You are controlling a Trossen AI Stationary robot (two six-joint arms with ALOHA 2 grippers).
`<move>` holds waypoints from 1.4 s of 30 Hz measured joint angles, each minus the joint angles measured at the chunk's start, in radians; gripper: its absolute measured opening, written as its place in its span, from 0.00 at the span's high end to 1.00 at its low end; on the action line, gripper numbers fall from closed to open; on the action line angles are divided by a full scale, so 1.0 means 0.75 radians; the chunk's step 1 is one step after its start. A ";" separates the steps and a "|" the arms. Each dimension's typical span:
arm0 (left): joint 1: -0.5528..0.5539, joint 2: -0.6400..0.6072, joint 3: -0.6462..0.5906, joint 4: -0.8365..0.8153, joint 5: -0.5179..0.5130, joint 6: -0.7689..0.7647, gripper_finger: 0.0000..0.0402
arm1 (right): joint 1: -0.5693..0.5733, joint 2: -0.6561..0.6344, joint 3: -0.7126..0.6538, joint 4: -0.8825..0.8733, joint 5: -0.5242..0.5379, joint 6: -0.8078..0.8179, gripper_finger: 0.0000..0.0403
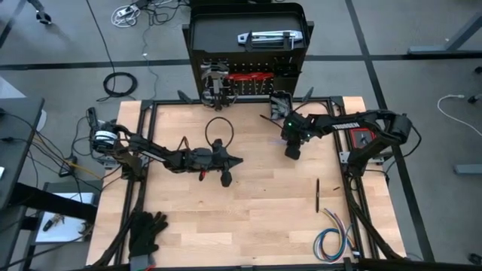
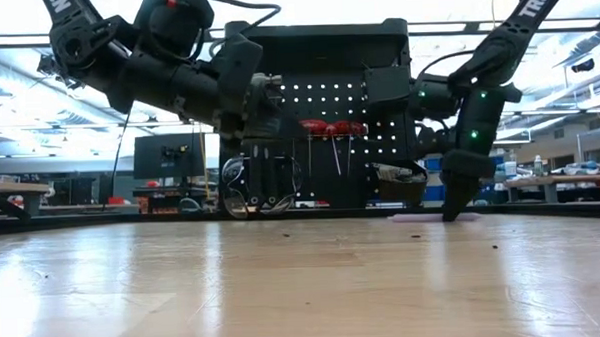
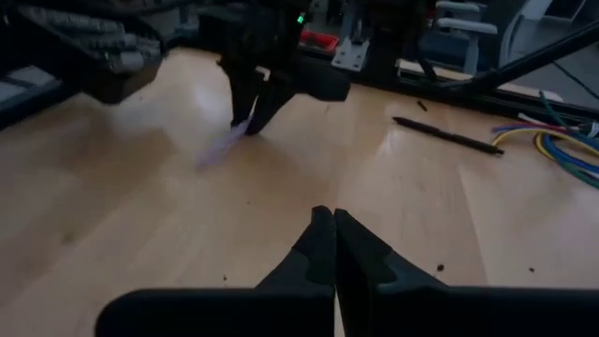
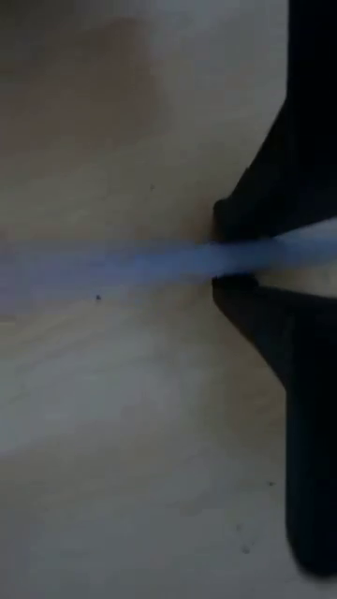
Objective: Hang tools onto peg board
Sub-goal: Put the pink pen on the pegboard
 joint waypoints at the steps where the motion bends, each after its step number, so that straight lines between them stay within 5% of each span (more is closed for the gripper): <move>1: 0.000 0.001 -0.001 -0.002 0.000 -0.020 1.00 | 0.014 -0.010 -0.003 0.000 0.007 -0.003 0.79; 3: -0.002 0.000 0.000 0.004 0.000 -0.053 1.00 | 0.044 -0.023 -0.004 -0.004 0.031 -0.010 0.90; 9: -0.005 0.001 0.002 0.054 -0.001 -0.120 0.92 | 0.114 -0.057 -0.007 -0.010 0.090 0.028 0.91; 15: -0.005 0.001 0.002 0.060 0.008 -0.170 0.75 | 0.138 -0.154 -0.017 -0.035 -0.090 0.058 0.91; 17: -0.005 0.001 0.002 0.059 0.027 -0.198 0.71 | 0.138 -0.202 -0.016 -0.015 -0.135 0.068 0.98; 24: -0.005 0.059 0.001 0.093 0.035 -0.296 0.66 | 0.162 -0.277 -0.013 0.003 -0.151 0.118 1.00; 32: -0.013 0.323 0.153 0.133 0.041 -0.341 0.66 | 0.219 -0.277 -0.013 -0.001 -0.070 0.194 0.79; 42: 0.084 0.384 0.442 -0.267 0.039 -0.155 0.66 | 0.209 -0.278 -0.087 -0.002 -0.098 0.248 0.67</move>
